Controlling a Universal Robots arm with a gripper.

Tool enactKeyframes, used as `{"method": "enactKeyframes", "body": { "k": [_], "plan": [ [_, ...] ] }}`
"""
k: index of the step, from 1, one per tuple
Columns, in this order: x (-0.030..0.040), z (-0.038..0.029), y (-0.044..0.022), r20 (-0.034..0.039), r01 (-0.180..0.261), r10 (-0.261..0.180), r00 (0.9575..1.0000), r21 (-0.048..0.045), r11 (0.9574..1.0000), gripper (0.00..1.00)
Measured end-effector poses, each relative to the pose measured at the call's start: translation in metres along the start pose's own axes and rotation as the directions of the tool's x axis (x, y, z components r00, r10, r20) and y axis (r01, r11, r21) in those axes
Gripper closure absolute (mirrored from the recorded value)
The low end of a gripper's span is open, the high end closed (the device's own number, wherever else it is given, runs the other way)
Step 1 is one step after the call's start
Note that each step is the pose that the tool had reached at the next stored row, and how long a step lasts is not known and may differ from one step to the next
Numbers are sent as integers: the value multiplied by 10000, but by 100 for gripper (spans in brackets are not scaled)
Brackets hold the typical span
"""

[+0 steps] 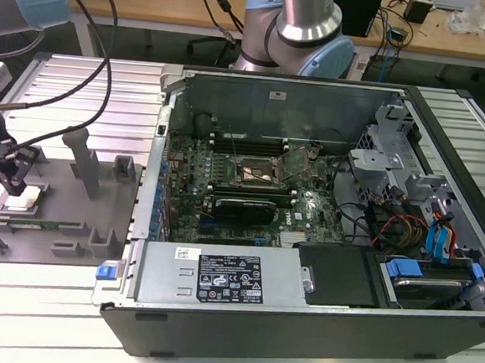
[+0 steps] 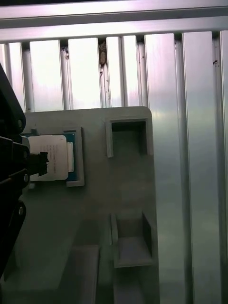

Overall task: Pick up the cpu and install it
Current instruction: 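Pick up the cpu and move it towards the insertion slot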

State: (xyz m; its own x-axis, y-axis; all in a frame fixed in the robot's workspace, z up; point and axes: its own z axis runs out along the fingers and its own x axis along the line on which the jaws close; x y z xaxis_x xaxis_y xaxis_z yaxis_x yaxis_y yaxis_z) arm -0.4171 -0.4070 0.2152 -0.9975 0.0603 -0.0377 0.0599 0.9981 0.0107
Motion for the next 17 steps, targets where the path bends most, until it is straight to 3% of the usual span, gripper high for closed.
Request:
{"method": "enactKeyframes", "body": {
  "k": [12, 14, 16, 17],
  "plan": [
    [14, 27, -1, 1, 0, 0, 10000, 3, 10000, 89],
    [13, 28, -1, 1, 0, 0, 10000, 3, 10000, 71],
    [14, 28, -1, 1, 0, 0, 10000, 3, 10000, 46],
    [14, 28, -1, 1, 0, 0, 10000, 3, 10000, 46]
  ]
}}
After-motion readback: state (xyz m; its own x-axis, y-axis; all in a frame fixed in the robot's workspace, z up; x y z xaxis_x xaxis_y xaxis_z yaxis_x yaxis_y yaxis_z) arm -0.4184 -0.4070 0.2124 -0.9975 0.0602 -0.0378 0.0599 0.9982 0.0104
